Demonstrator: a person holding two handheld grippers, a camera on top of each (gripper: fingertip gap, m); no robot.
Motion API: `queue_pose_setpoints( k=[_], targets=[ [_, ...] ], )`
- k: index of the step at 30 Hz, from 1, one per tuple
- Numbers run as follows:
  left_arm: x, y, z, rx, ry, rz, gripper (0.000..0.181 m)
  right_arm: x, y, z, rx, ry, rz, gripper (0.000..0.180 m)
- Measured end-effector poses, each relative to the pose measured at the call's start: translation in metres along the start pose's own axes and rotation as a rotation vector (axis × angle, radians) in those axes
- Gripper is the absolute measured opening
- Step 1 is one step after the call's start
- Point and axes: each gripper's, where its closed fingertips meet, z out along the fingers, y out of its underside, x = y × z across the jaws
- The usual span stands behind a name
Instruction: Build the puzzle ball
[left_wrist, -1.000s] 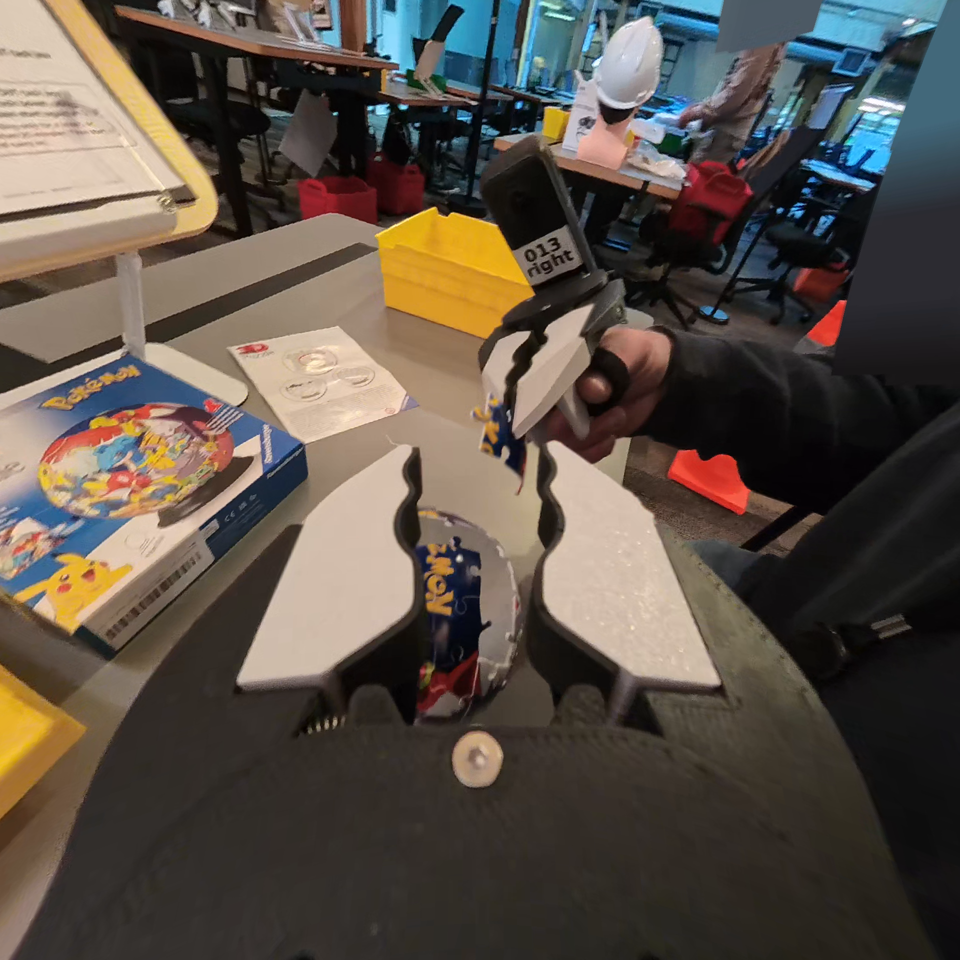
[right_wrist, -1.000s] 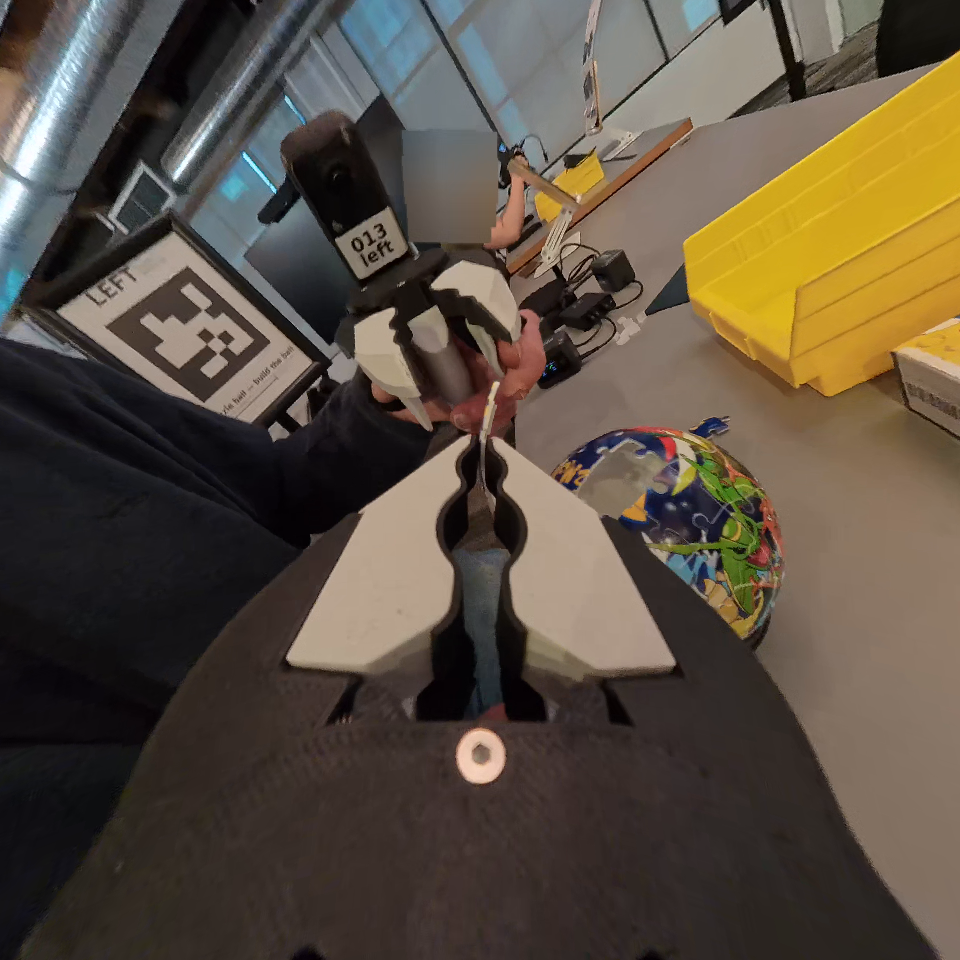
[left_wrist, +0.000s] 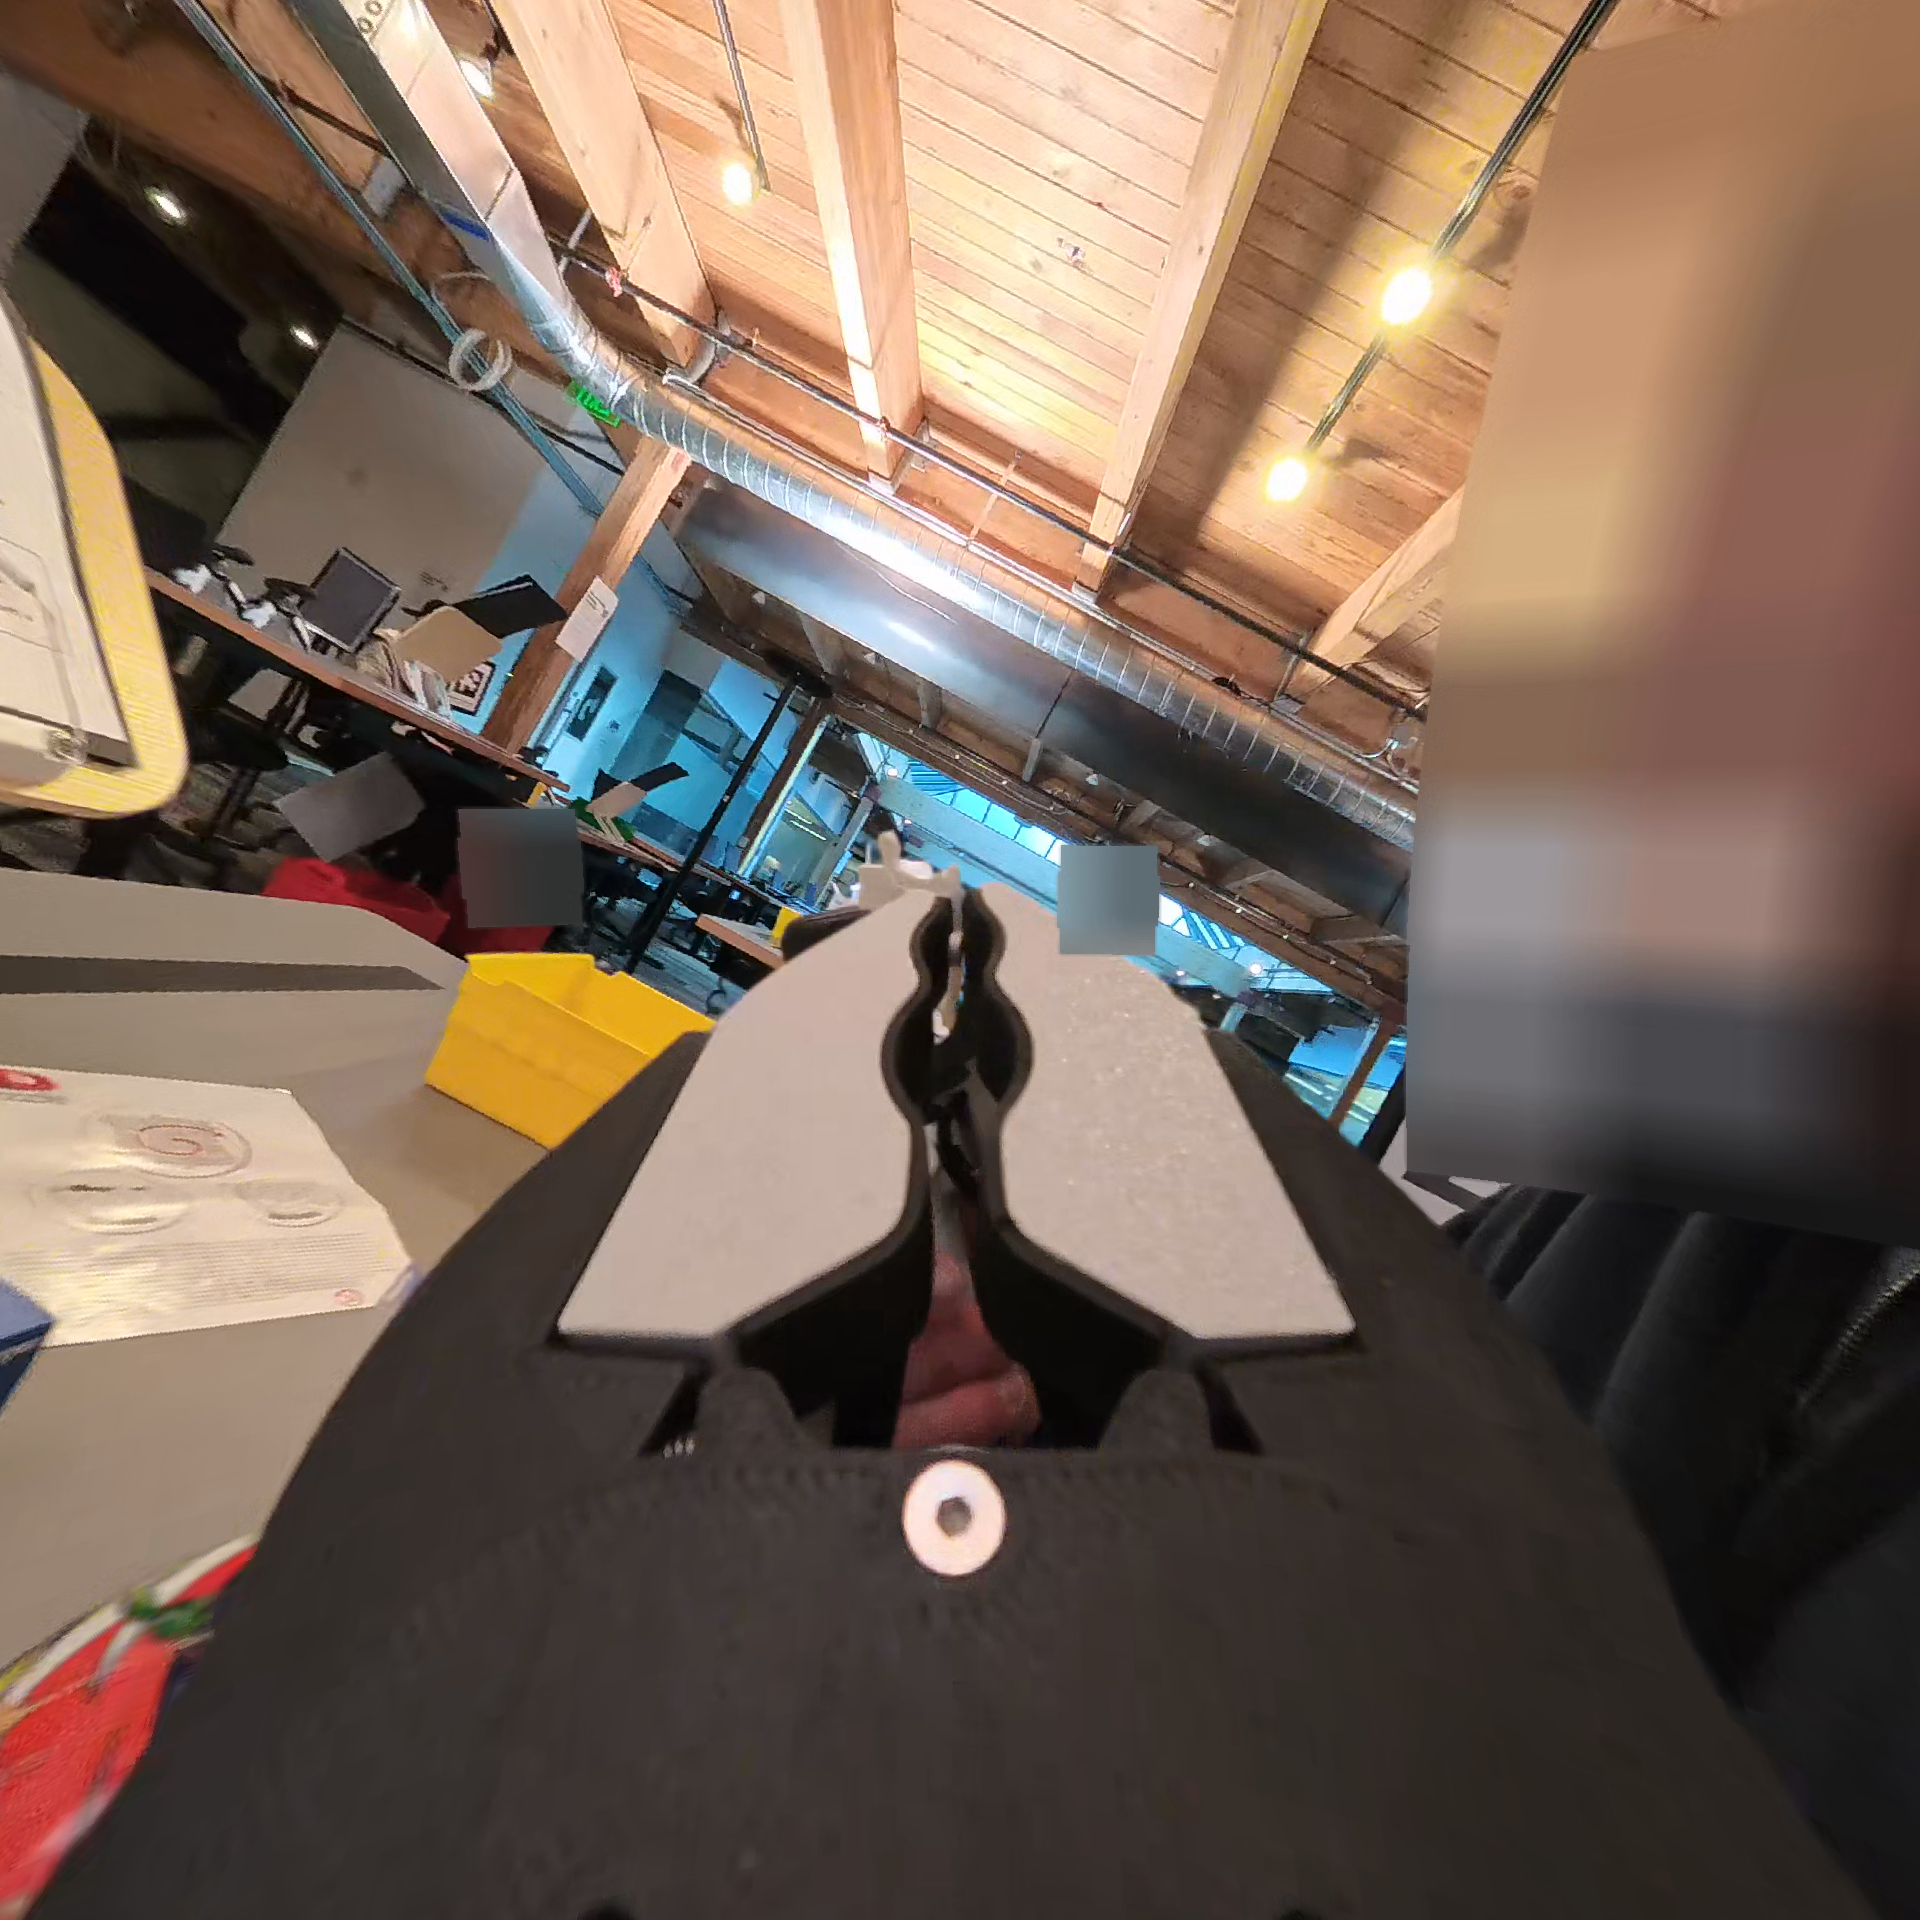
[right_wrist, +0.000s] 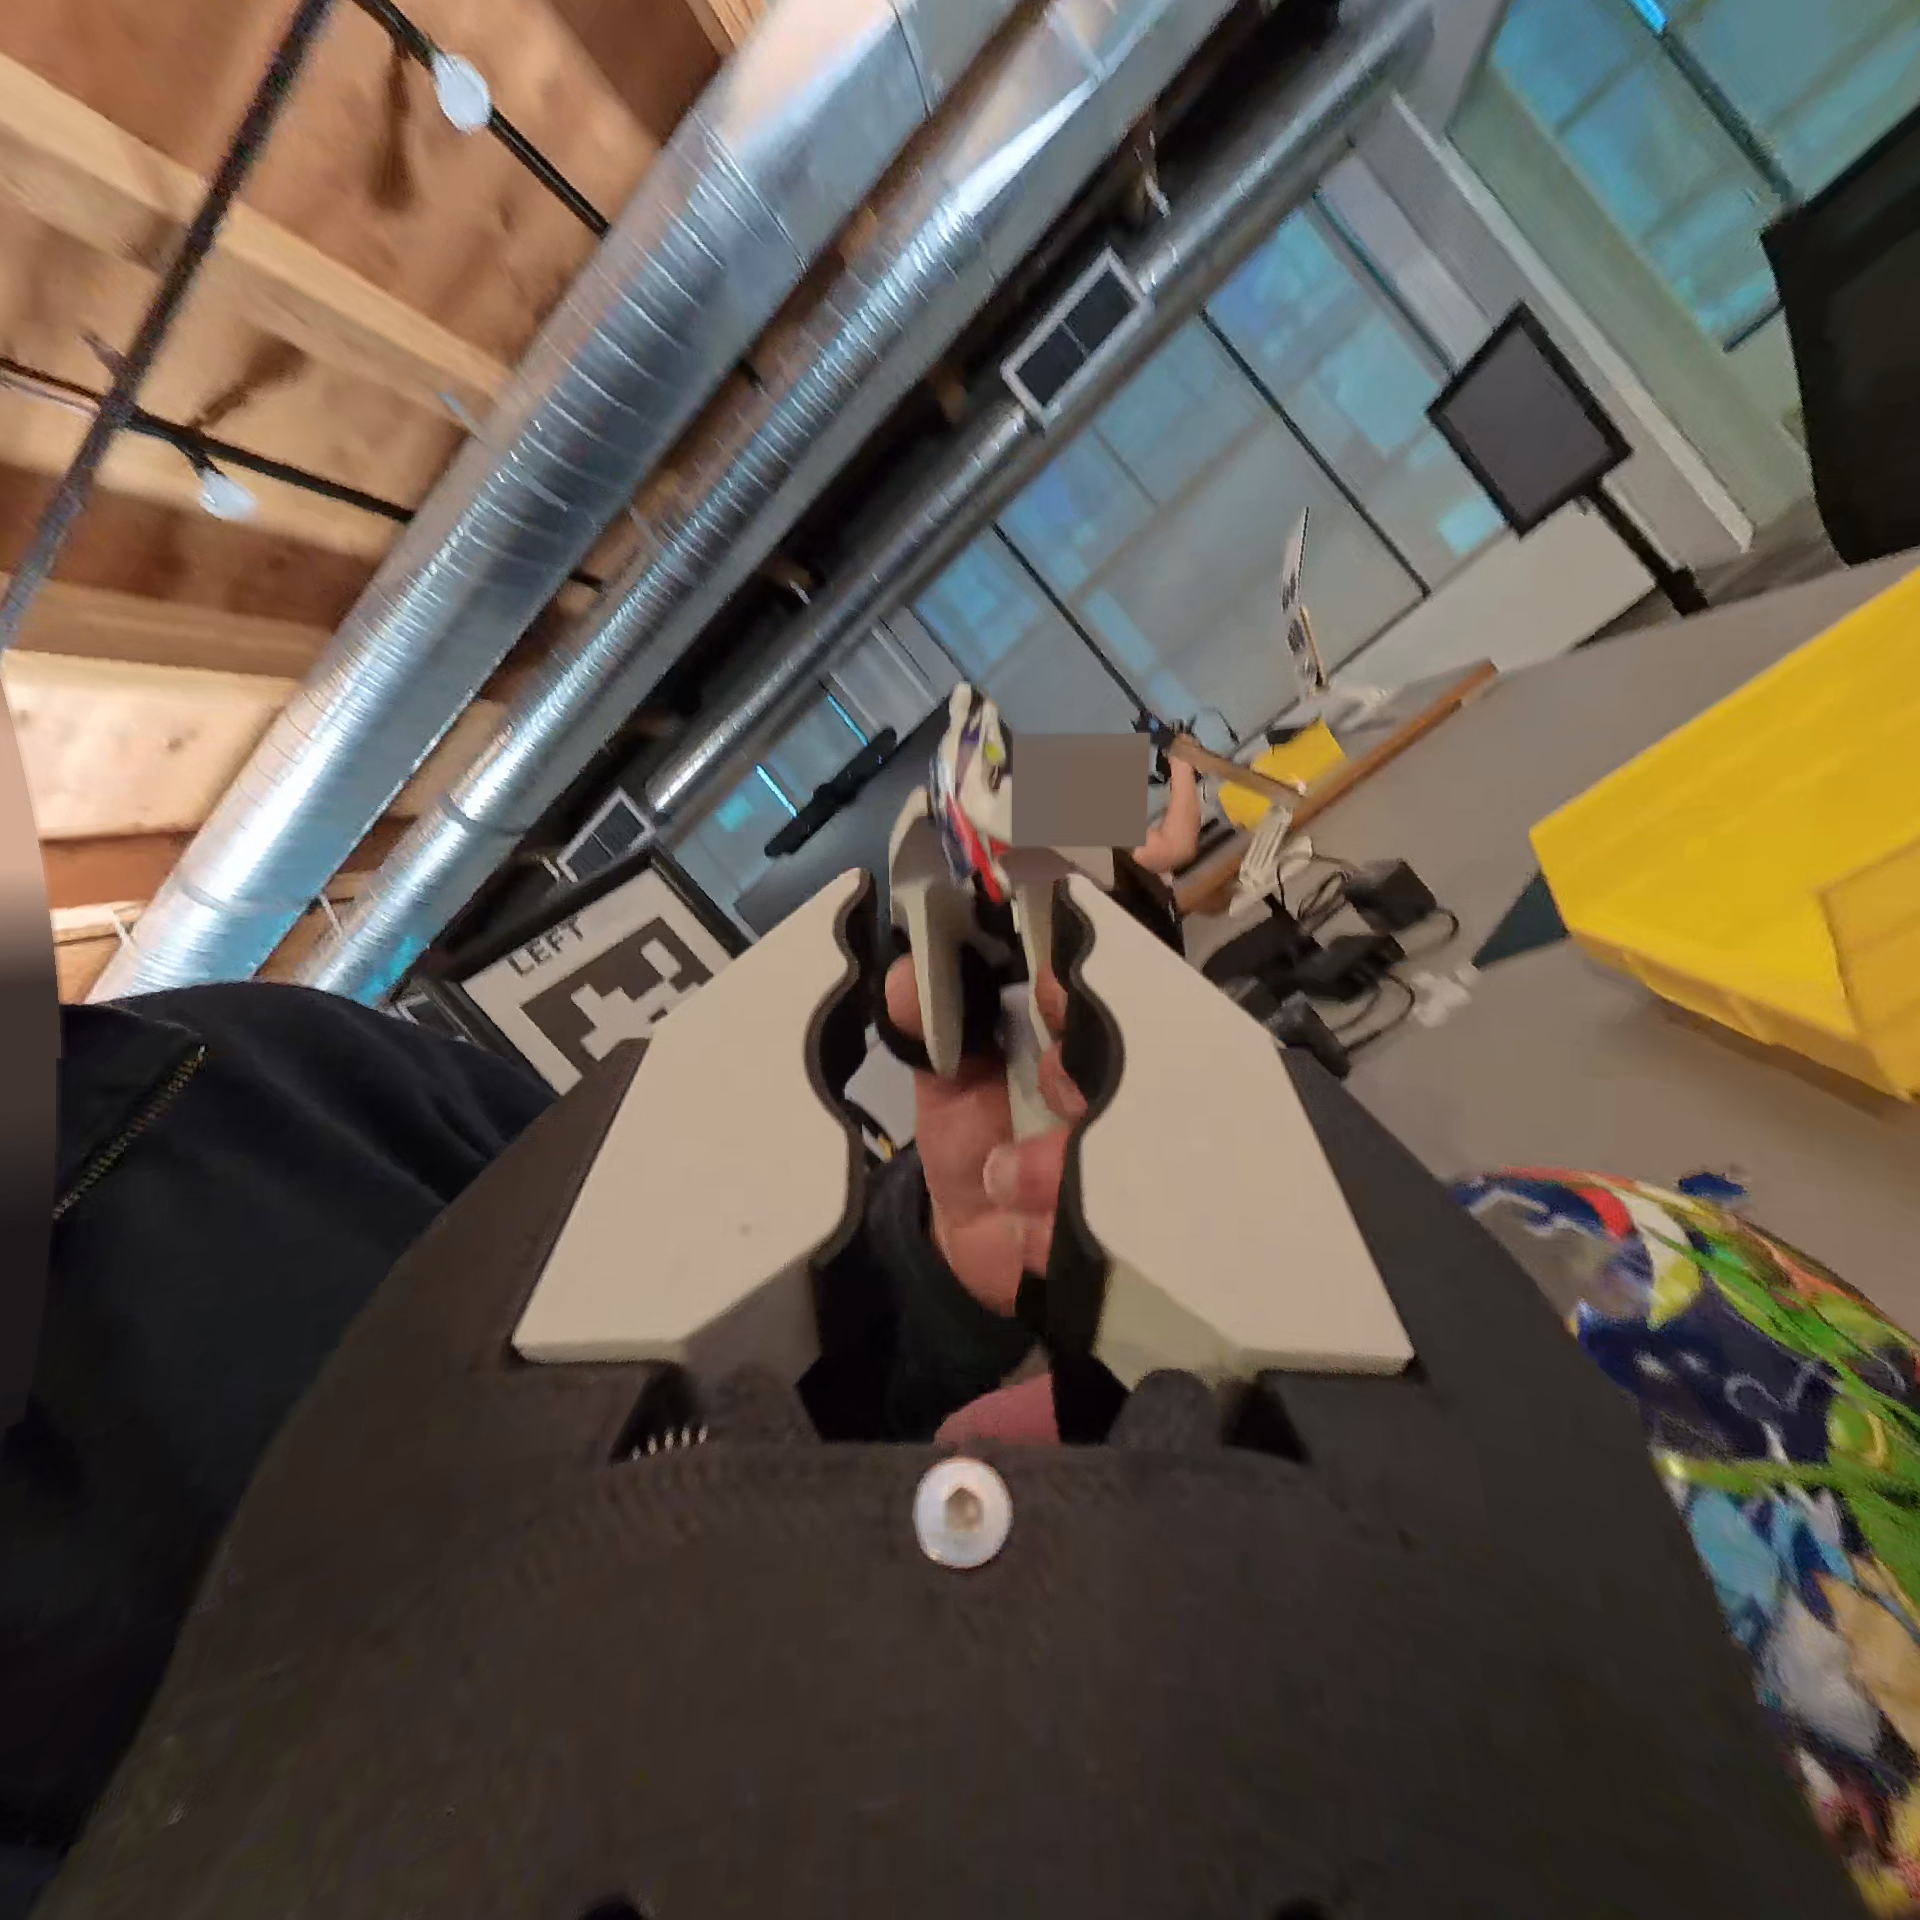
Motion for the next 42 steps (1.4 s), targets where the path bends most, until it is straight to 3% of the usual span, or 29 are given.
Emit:
queue_pose_setpoints(
  k=[2,5,12,16,24,29,37,40,42],
  targets=[
    [0.003,0.003,0.004,0.021,0.011,-0.002,0.002,-0.002,-0.003,0.004,0.014,-0.013,-0.015,0.026],
    [0.004,0.002,0.010,0.047,0.015,-0.008,0.002,-0.008,-0.012,0.005,0.033,-0.038,-0.038,0.003],
    [0.003,-0.002,0.012,0.020,0.003,0.052,0.004,-0.016,-0.018,0.005,-0.069,-0.028,-0.129,0.000],
    [-0.004,-0.003,0.002,-0.102,-0.088,0.202,0.020,0.001,-0.008,-0.004,-0.270,0.072,-0.158,0.000],
    [-0.029,0.027,-0.039,-0.534,-0.309,0.571,0.038,0.041,0.039,-0.035,-0.817,0.179,-0.080,0.000],
    [-0.036,0.050,-0.036,-0.628,-0.305,0.528,0.032,0.042,0.059,-0.033,-1.037,0.158,-0.118,0.000],
    [-0.034,0.061,-0.031,-0.638,-0.229,0.355,0.001,0.034,0.055,-0.027,-1.063,0.120,-0.153,0.000],
    [-0.032,0.061,-0.028,-0.606,-0.215,0.322,0.000,0.032,0.053,-0.028,-1.058,0.102,-0.150,0.000],
    [-0.027,0.062,-0.025,-0.584,-0.180,0.270,0.020,0.030,0.054,-0.027,-1.064,0.090,-0.156,0.000]
  ],
)
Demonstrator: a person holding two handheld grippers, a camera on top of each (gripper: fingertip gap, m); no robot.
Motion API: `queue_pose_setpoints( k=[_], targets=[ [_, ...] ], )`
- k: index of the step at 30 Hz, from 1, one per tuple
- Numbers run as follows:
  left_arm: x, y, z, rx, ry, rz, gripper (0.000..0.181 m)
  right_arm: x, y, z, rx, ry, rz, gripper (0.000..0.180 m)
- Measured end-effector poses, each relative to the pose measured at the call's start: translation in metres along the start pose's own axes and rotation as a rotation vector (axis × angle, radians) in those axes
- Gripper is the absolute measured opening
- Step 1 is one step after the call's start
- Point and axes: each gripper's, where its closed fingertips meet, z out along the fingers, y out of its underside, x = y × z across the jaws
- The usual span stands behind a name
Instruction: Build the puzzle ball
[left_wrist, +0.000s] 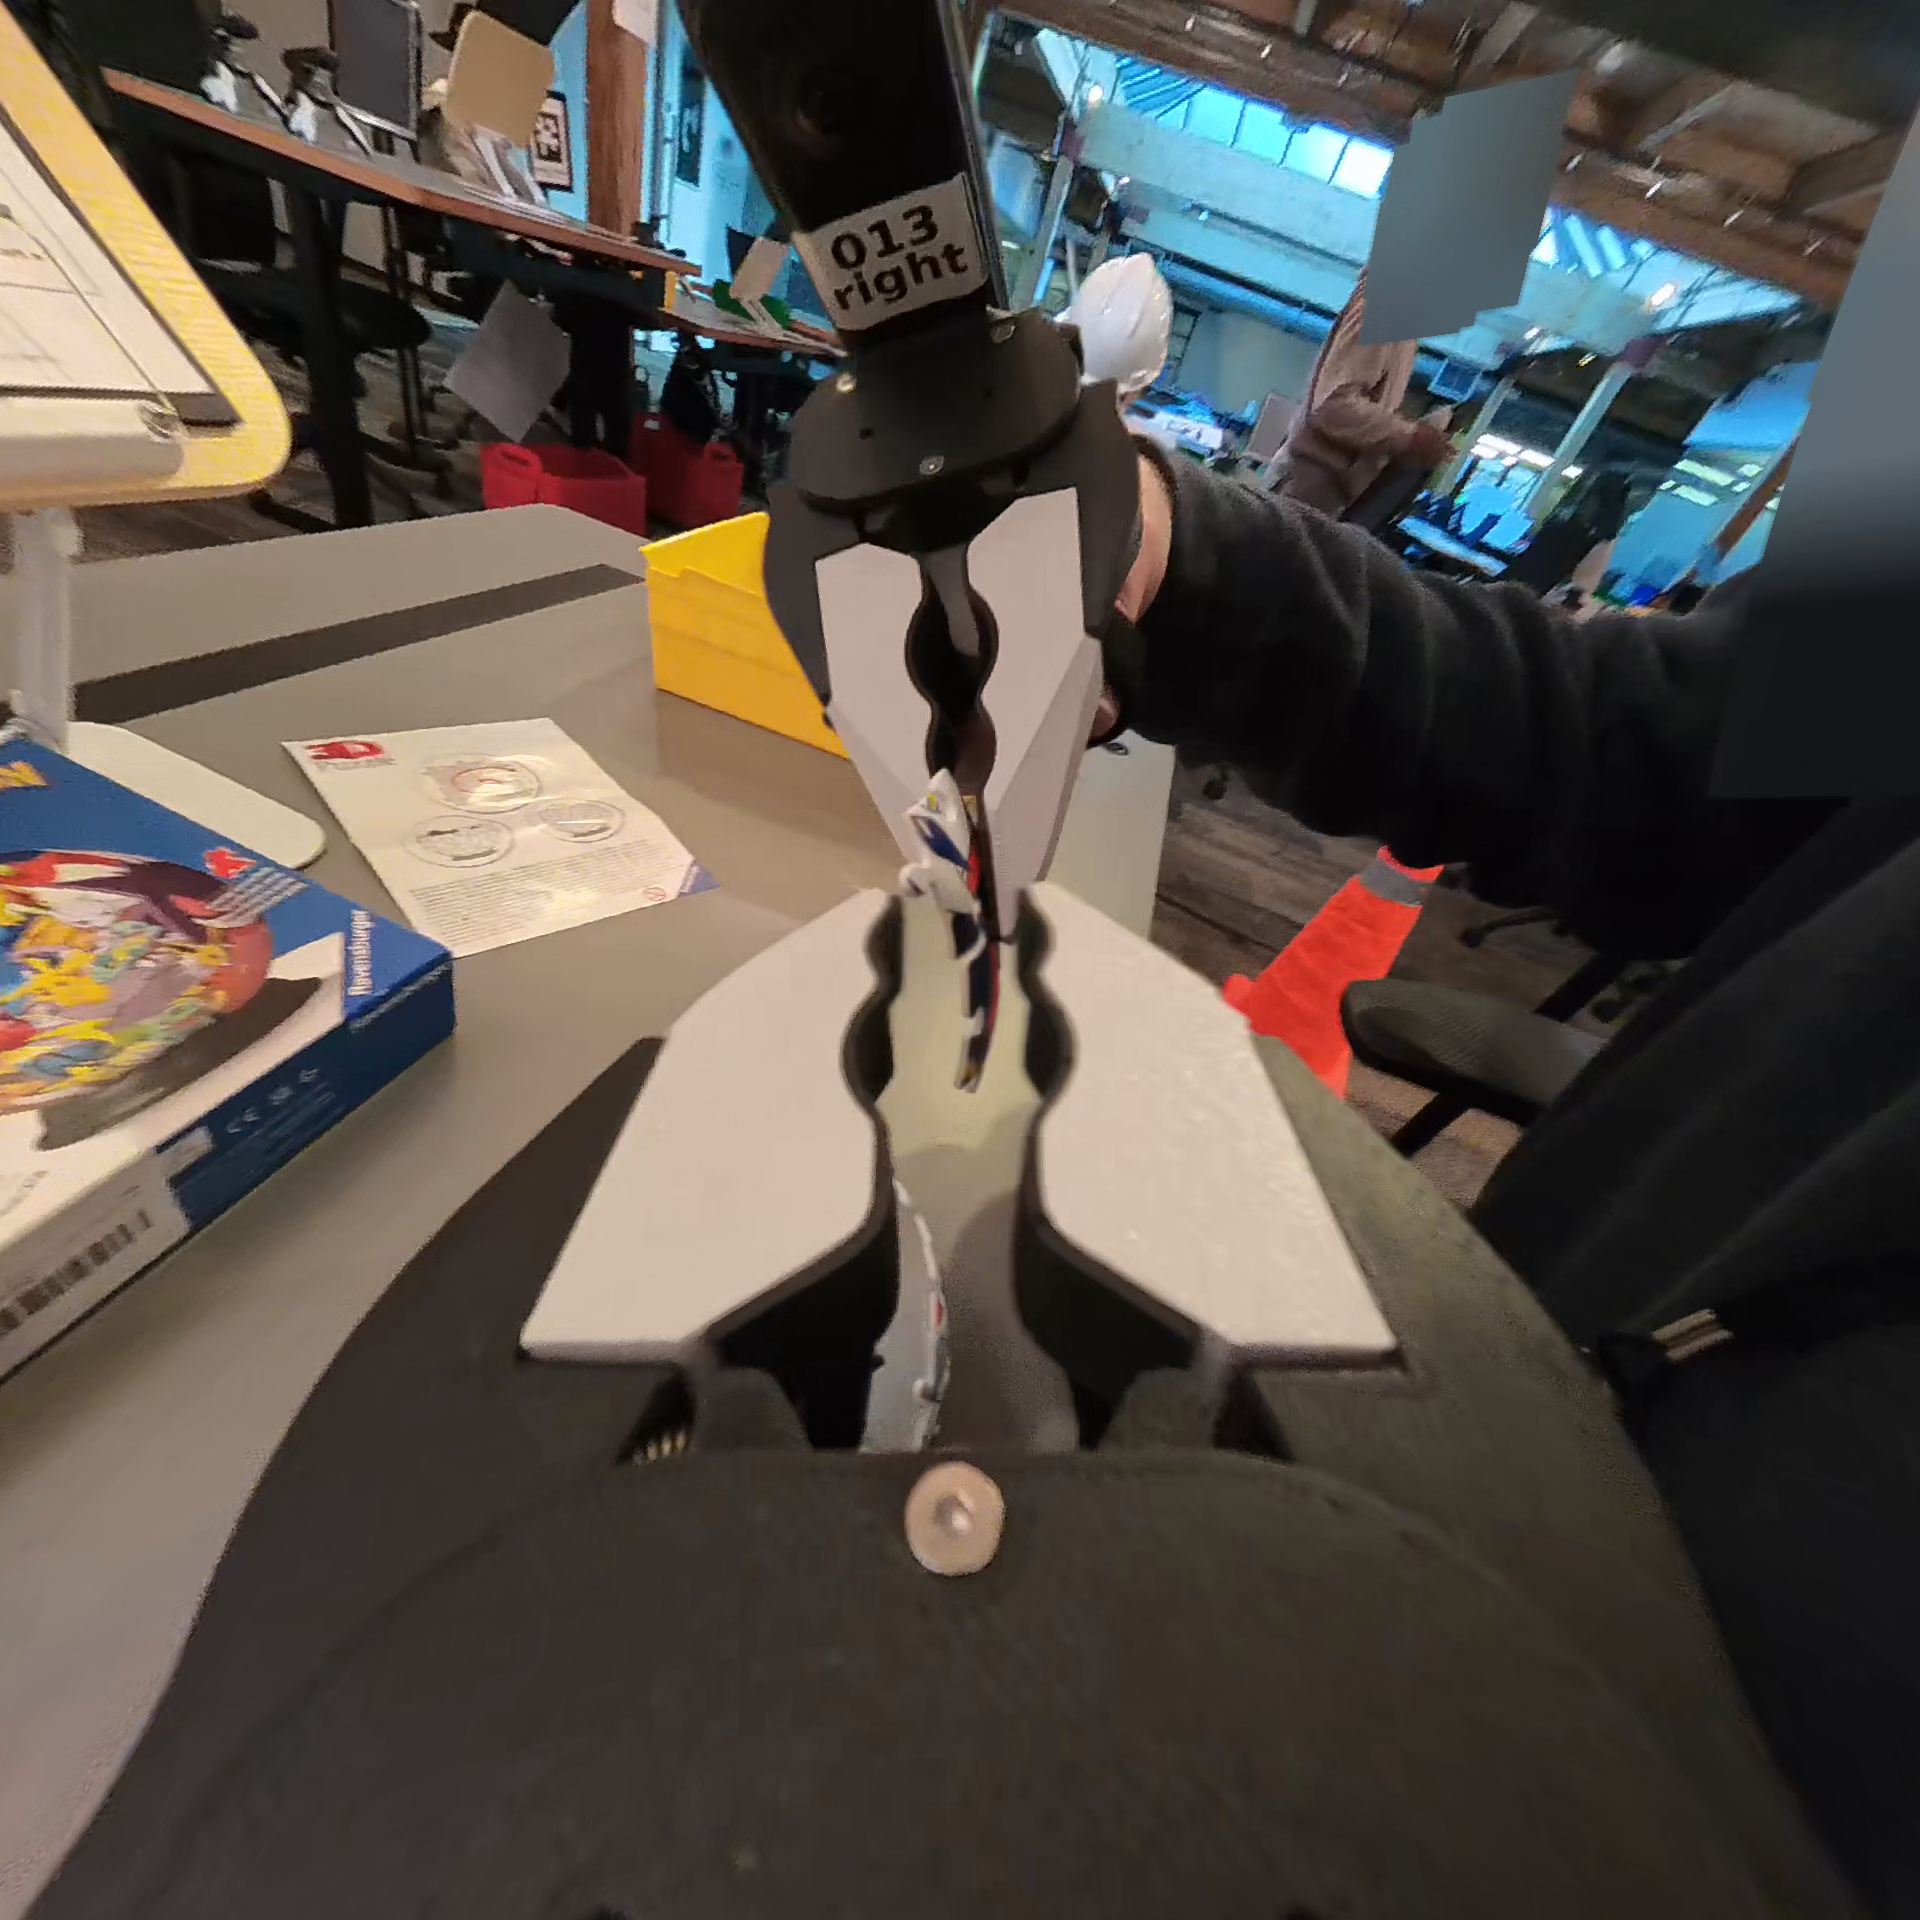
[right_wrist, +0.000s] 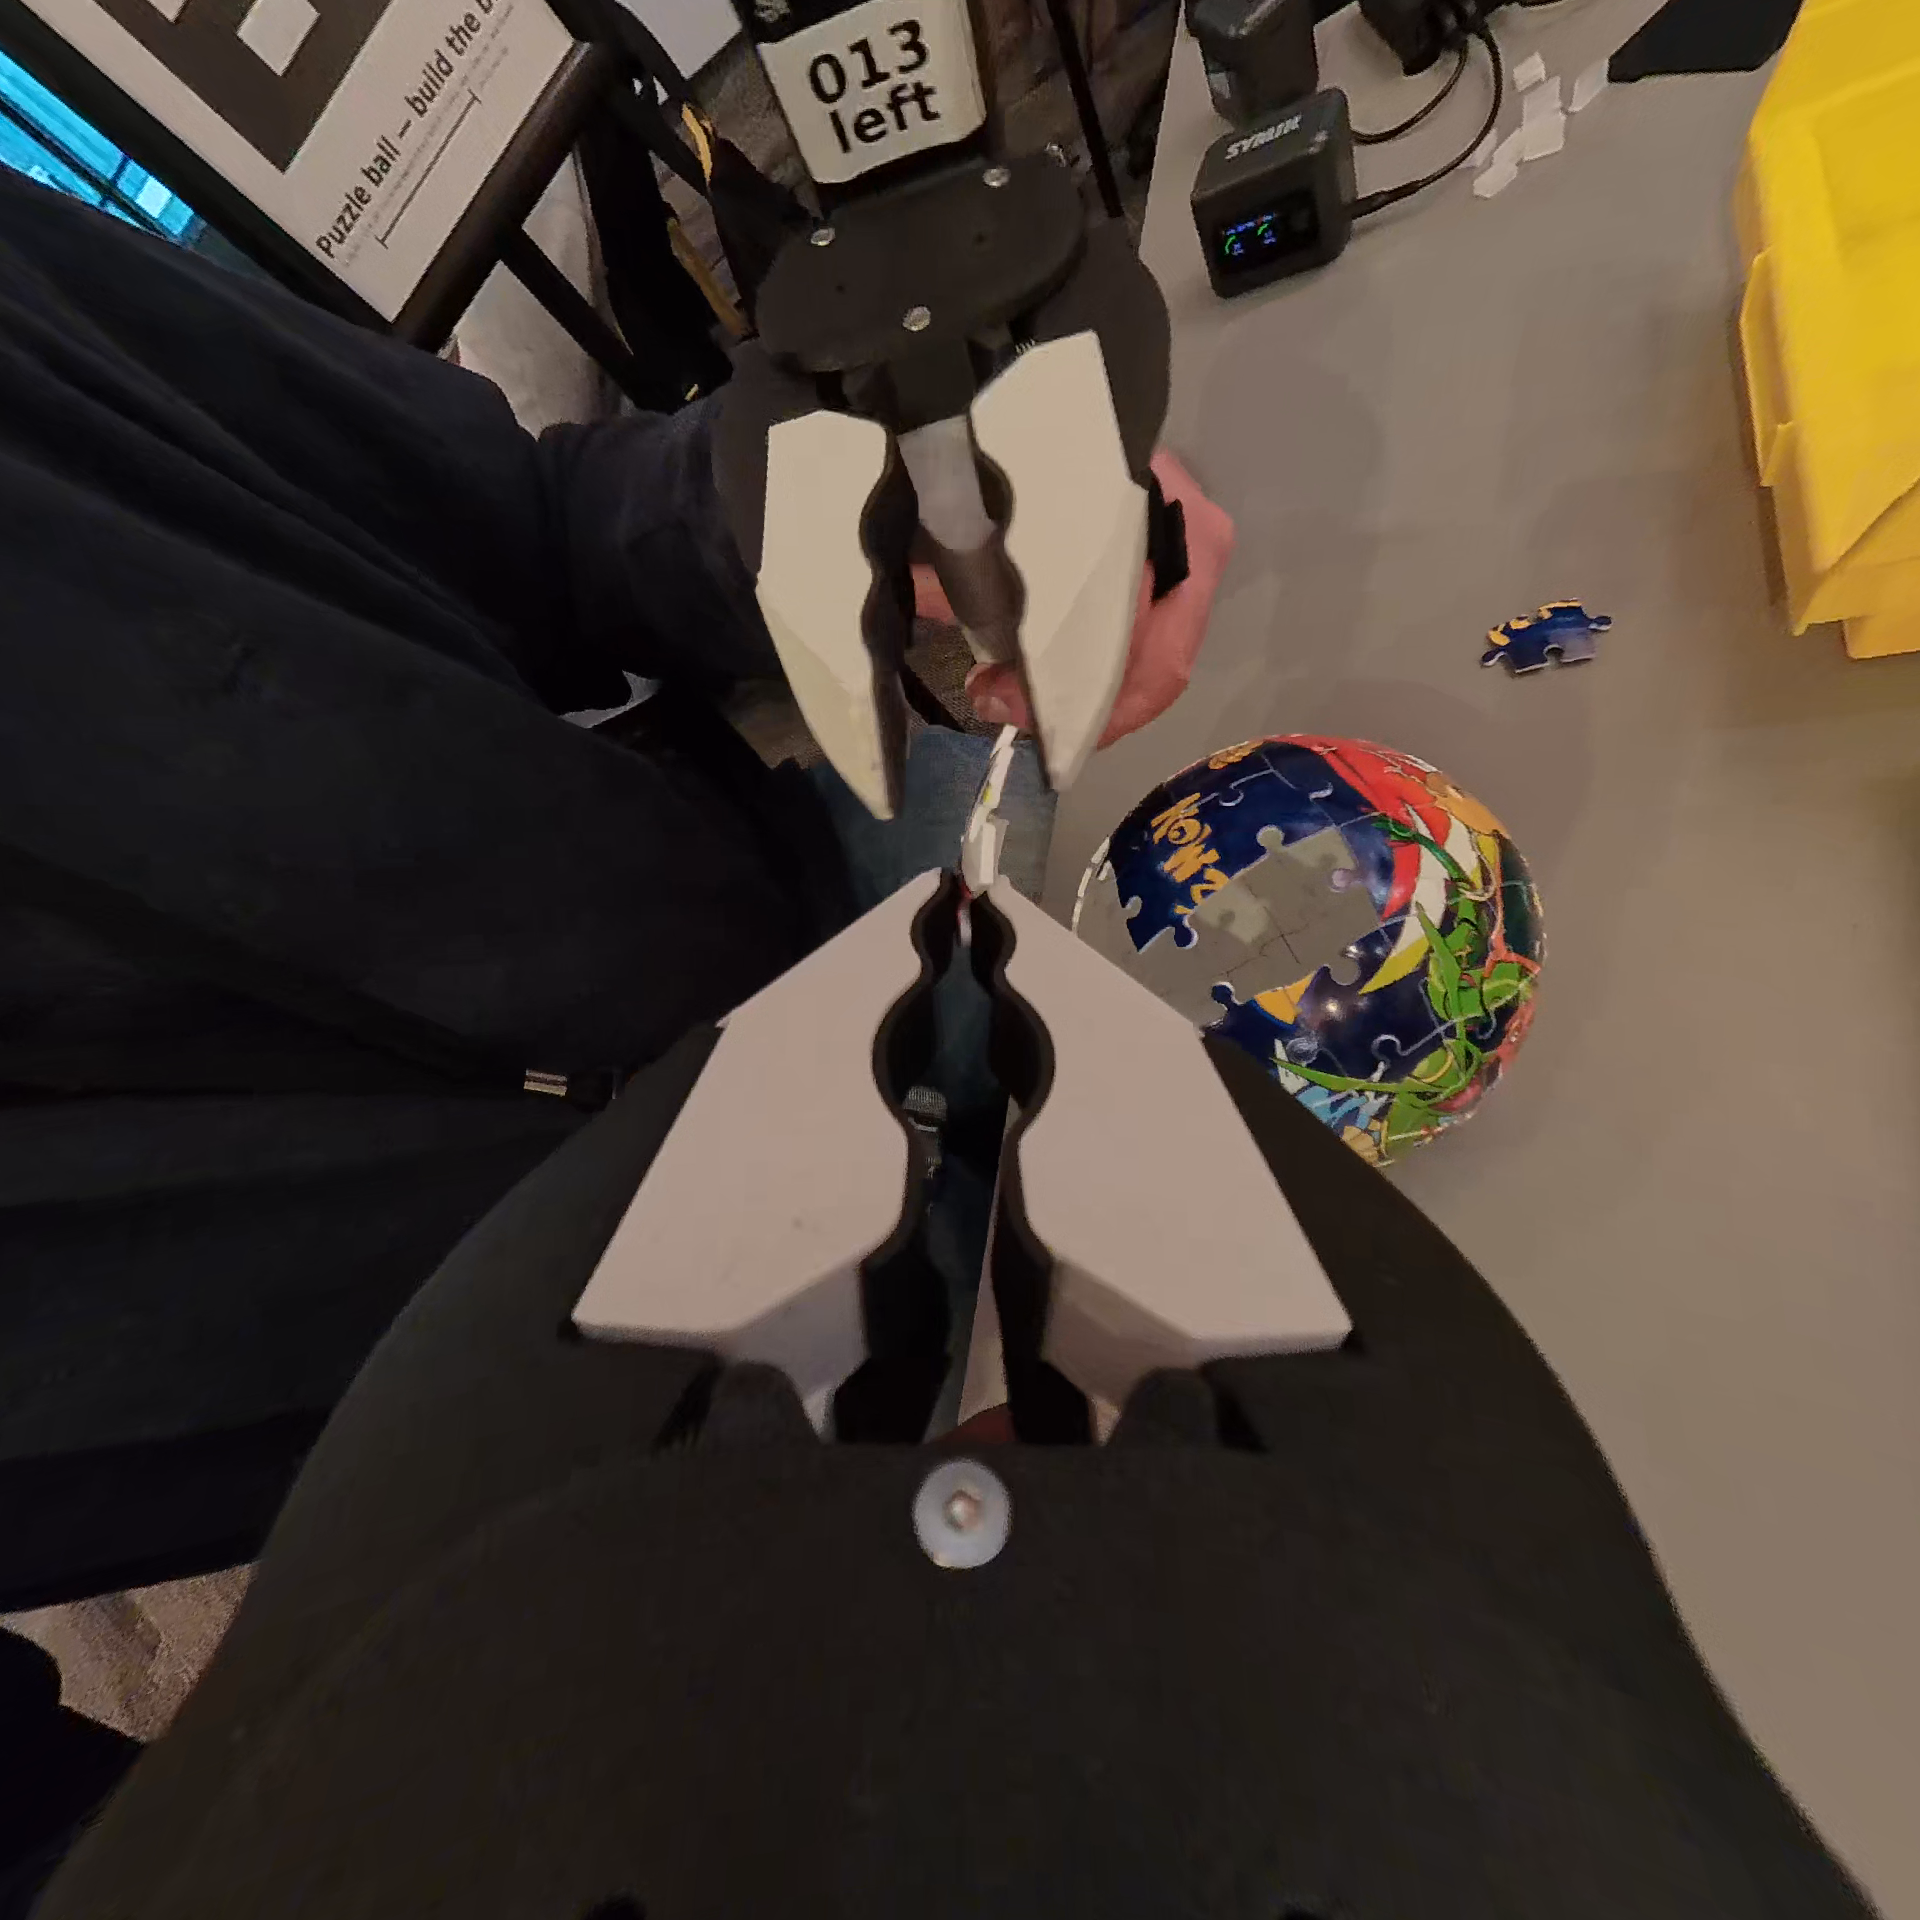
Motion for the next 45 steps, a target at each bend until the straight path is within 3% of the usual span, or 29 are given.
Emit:
queue_pose_setpoints(
  k=[1,6,10,15,20,24,29,34,39,45],
  targets=[
    [0.002,0.001,0.001,-0.001,0.019,-0.019,0.028,-0.002,0.000,0.000,-0.003,-0.010,-0.010,0.000],
    [0.008,0.004,0.007,-0.030,0.049,-0.007,0.007,-0.006,-0.001,0.001,-0.029,-0.021,-0.033,0.000],
    [0.010,0.001,0.008,-0.012,0.055,-0.014,0.003,-0.005,-0.003,-0.001,-0.004,-0.030,-0.025,0.001],
    [0.008,-0.012,0.005,0.101,0.068,-0.111,0.002,-0.005,-0.019,-0.008,0.152,-0.040,0.002,0.012],
    [0.006,-0.024,0.001,0.235,0.093,-0.213,0.002,-0.007,-0.030,-0.012,0.310,-0.035,-0.004,0.002],
    [0.007,-0.024,0.001,0.266,0.093,-0.239,0.002,-0.009,-0.028,-0.013,0.334,-0.036,-0.003,0.000],
    [-0.004,-0.017,-0.013,0.170,-0.071,-0.040,0.035,0.000,-0.012,-0.013,0.256,-0.042,0.087,0.000],
    [-0.022,0.013,-0.025,-0.034,-0.257,0.218,0.045,0.021,0.009,-0.001,0.111,-0.001,0.192,0.000],
    [-0.028,0.040,-0.023,-0.186,-0.320,0.390,0.054,0.035,0.021,0.011,-0.009,0.008,0.257,0.000],
    [-0.037,0.054,-0.020,-0.239,-0.351,0.456,0.055,0.048,0.023,0.014,-0.044,0.011,0.323,0.000]
  ],
)
